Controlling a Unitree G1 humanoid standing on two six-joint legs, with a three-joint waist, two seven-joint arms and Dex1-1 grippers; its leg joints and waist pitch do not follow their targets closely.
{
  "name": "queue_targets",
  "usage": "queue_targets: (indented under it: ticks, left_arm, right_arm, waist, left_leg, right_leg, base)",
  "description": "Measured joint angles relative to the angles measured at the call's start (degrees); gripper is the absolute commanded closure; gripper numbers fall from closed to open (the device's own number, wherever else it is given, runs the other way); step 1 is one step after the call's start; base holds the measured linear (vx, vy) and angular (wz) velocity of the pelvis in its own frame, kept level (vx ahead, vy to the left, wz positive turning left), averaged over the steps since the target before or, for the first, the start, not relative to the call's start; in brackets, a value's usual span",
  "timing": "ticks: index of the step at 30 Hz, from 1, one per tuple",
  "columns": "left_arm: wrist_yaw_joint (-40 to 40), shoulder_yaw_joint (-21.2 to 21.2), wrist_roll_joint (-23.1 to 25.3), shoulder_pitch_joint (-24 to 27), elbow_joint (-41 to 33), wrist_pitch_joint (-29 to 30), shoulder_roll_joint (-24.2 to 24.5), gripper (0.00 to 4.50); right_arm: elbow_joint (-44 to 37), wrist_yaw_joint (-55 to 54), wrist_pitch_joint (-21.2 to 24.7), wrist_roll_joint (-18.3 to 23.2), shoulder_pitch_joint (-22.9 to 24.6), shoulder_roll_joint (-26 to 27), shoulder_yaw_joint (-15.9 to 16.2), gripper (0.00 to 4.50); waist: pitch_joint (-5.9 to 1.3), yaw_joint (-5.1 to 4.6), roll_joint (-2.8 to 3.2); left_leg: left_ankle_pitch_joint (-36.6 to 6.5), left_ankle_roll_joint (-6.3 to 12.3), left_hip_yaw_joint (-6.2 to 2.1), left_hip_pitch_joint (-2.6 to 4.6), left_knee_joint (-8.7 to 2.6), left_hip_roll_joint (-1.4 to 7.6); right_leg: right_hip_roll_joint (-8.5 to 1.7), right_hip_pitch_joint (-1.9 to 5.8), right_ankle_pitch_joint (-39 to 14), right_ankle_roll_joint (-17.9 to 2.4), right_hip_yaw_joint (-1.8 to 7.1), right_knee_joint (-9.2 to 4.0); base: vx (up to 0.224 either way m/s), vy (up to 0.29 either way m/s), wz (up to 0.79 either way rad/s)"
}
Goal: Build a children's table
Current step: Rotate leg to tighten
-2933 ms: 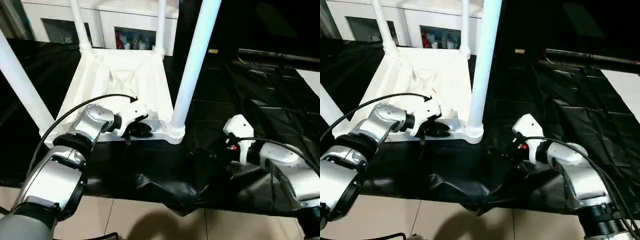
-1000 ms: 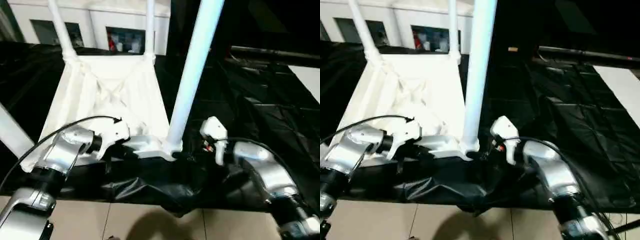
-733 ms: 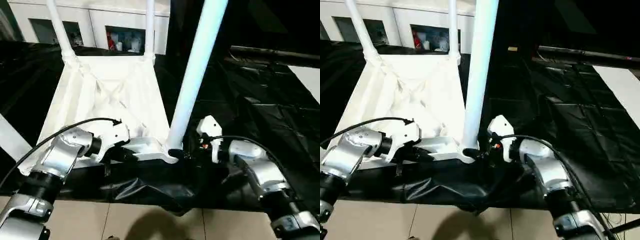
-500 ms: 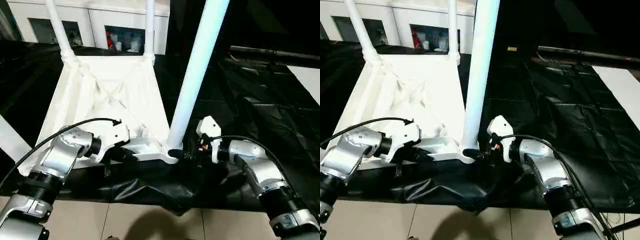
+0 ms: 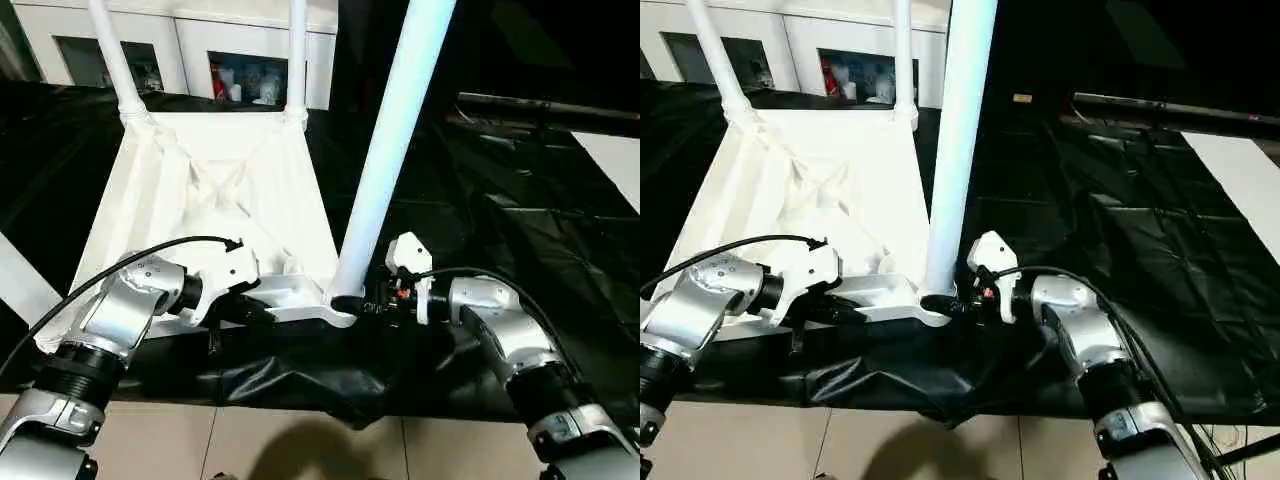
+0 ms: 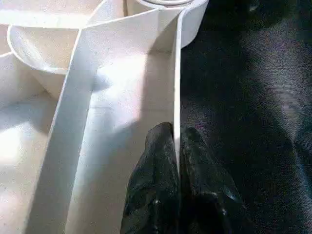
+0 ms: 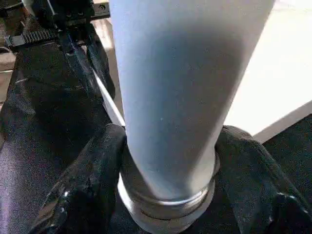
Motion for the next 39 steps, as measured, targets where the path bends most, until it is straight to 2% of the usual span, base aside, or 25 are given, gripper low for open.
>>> queue_targets:
  ticks: [5,9,14,19,24,27,28,30,34,36,39]
  left_arm:
    - [0.1,0.0,0.0,0.1,-0.2,0.4,0.1,4.5]
    - [2.8,0.1,0.1,-0.2,0.2,1.5,-1.3,4.5]
    - [12.2,1.0,1.0,-3.0,4.3,4.9,-7.7,4.5]
    - [24.1,2.2,2.5,-6.7,9.1,8.4,-16.0,4.5]
    - [29.6,2.2,3.2,-8.7,11.6,9.6,-19.4,4.5]
    - [29.6,2.1,3.4,-8.8,11.6,9.5,-19.4,4.5]
    - [29.6,2.1,3.5,-8.8,11.6,9.4,-19.4,4.5]
    - [29.4,1.7,3.5,-8.8,11.6,8.7,-18.5,4.5]
    - [28.4,1.5,3.5,-8.5,11.3,7.6,-16.8,4.5]
    - [24.9,1.3,2.8,-7.2,9.4,6.5,-14.7,4.5]
    - [18.2,1.0,1.5,-5.1,6.5,5.0,-11.5,4.5]
  right_arm:
    - [1.1,0.2,-0.9,0.1,-0.2,0.2,-0.1,1.93]
    - [3.5,-3.4,-2.3,-0.1,-0.3,1.7,-1.6,1.93]
    - [9.2,-18.7,-2.4,-0.7,-2.0,6.9,-5.8,1.93]
    - [16.2,-37.8,-3.1,-3.2,-6.6,12.5,-8.5,1.94]
    - [20.6,-47.3,-3.0,-3.9,-10.3,15.5,-10.3,1.94]
    - [20.7,-46.6,-3.4,-3.9,-10.3,15.5,-10.8,1.94]
    - [20.8,-46.2,-3.4,-3.8,-10.3,15.5,-11.1,1.38]
    - [20.3,-43.5,-3.9,-3.7,-9.8,15.1,-11.4,1.24]
    - [17.9,-36.3,-5.5,-3.6,-8.7,13.0,-9.9,0.8]
    - [14.7,-30.4,-4.3,-2.7,-7.1,10.2,-8.8,0.7]
    - [10.2,-20.9,-1.7,-0.5,-5.1,6.4,-7.4,0.57]
  waist:
    - [-0.01,-0.1,-0.01]
    - [-0.02,-0.23,0.0]
    - [-0.04,-0.21,0.06]
    - [-0.18,-0.02,0.33]
    - [-0.3,0.14,0.51]
    - [-0.31,0.28,0.52]
    - [-0.3,0.31,0.52]
    - [-0.28,0.31,0.42]
    - [-0.08,-0.24,0.07]
    - [-0.05,-0.24,0.01]
    - [-0.06,0.27,0.03]
  left_leg:
    - [0.0,0.0,0.0,0.0,0.0,0.0]
    - [-0.1,-0.13,0.01,0.16,0.05,-0.01]
    - [0.1,-0.35,0.04,0.28,0.07,-0.04]
    - [0.1,-0.4,0.04,0.3,0.07,-0.07]
    - [0.1,-0.39,0.03,0.21,0.06,-0.08]
    - [0.1,-0.38,0.04,0.18,0.04,-0.08]
    - [0.1,-0.38,0.04,0.18,0.04,-0.08]
    - [0.1,-0.38,0.04,0.19,0.01,-0.08]
    - [0.1,-0.39,0.0,0.21,-0.02,-0.04]
    - [0.1,-0.39,0.0,0.21,-0.11,-0.04]
    - [0.1,-0.39,-0.01,0.17,-0.25,-0.03]
  right_leg:
    - [0.0,0.0,0.0,0.0,0.0,0.0]
    - [0.0,0.07,0.0,0.0,0.06,0.13]
    - [0.0,0.09,0.0,0.0,0.2,0.52]
    - [-0.02,0.08,0.0,-0.1,0.22,0.62]
    - [-0.02,0.06,0.0,0.0,0.23,0.58]
    - [-0.02,0.06,0.0,0.0,0.23,0.53]
    - [-0.02,0.06,0.0,0.0,0.23,0.53]
    - [-0.02,0.06,0.0,0.0,0.22,0.53]
    - [0.0,-0.03,0.0,0.0,0.15,0.55]
    - [0.0,-0.07,0.0,0.0,0.14,0.54]
    - [0.0,-0.12,0.0,0.1,0.08,0.42]
  base:
    - [0.0,0.0,0.0]
    - [0.0,0.0,0.0]
    - [0.0,0.0,0.0]
    - [0.0,0.0,0.0]
    - [0.0,0.0,0.0]
    - [0.0,0.0,0.0]
    - [0.0,0.0,0.0]
    - [0.0,0.0,0.0]
    - [0.0,0.0,0.0]
    - [0.0,0.0,0.0]
    - [0.0,0.0,0.0]
